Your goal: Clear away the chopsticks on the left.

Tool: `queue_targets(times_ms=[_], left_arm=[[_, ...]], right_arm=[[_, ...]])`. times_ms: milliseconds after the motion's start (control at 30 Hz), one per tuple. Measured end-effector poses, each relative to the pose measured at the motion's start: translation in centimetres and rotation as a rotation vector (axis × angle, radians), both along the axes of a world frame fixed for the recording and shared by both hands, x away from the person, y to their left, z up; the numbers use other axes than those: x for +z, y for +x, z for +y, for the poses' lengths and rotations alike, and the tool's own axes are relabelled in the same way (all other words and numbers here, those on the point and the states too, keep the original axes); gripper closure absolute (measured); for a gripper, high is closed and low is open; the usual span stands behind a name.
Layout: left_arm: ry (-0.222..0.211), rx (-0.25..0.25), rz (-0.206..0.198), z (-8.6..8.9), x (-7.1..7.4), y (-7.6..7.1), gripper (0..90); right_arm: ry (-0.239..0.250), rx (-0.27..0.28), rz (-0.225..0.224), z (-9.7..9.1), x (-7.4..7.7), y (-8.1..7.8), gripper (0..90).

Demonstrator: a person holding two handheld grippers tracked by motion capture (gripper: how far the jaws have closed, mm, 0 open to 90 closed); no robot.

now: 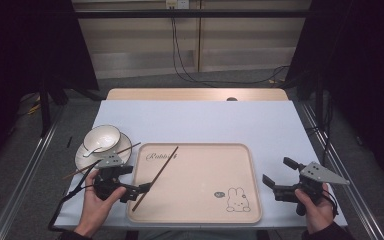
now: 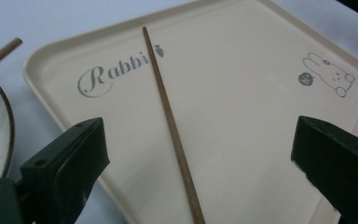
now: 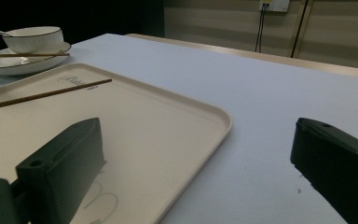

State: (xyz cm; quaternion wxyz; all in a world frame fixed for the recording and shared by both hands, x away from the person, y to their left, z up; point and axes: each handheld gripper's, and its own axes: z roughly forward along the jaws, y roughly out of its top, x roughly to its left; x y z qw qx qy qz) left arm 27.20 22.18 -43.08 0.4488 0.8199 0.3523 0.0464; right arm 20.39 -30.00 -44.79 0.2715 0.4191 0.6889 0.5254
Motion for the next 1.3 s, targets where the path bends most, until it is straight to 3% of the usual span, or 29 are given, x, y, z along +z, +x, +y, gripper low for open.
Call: queue_targets(times_ms=[233, 300, 400, 833, 1033, 1200, 1300], left_arm=[[-0.026, -0.026, -0.041, 1.8, 0.6, -0.2, 3.3], [-0.048, -0.041, -0.037, 2.7, 1.0, -0.3, 4.2], [-0.022, -0.034, -0.072, 3.6, 1.4, -0.2, 3.6], [-0.084, -0.042, -0.160, 7.7, 1.0, 0.1, 2.9], [-0.070, -0.026, -0.167, 9.2, 1.1, 0.0, 3.0], [-0.055, 0.023, -0.196, 11.4, 1.2, 0.0, 3.9], [-0.044, 0.015, -0.202, 12.4, 1.2, -0.1, 5.1]], right_arm=[[0.001, -0.005, -0.004, 0.0, 0.0, 0.0, 2.2], [0.007, -0.007, 0.001, 0.0, 0.0, 0.0, 2.2], [0.010, -0.013, -0.001, 0.0, 0.0, 0.0, 2.2], [0.016, -0.011, -0.001, 0.0, 0.1, 0.0, 2.0], [0.017, -0.015, -0.002, 0.0, 0.0, 0.0, 1.9], [0.012, -0.007, -0.002, 0.0, 0.1, 0.0, 2.0], [0.012, -0.014, -0.002, 0.0, 0.0, 0.0, 1.9]])
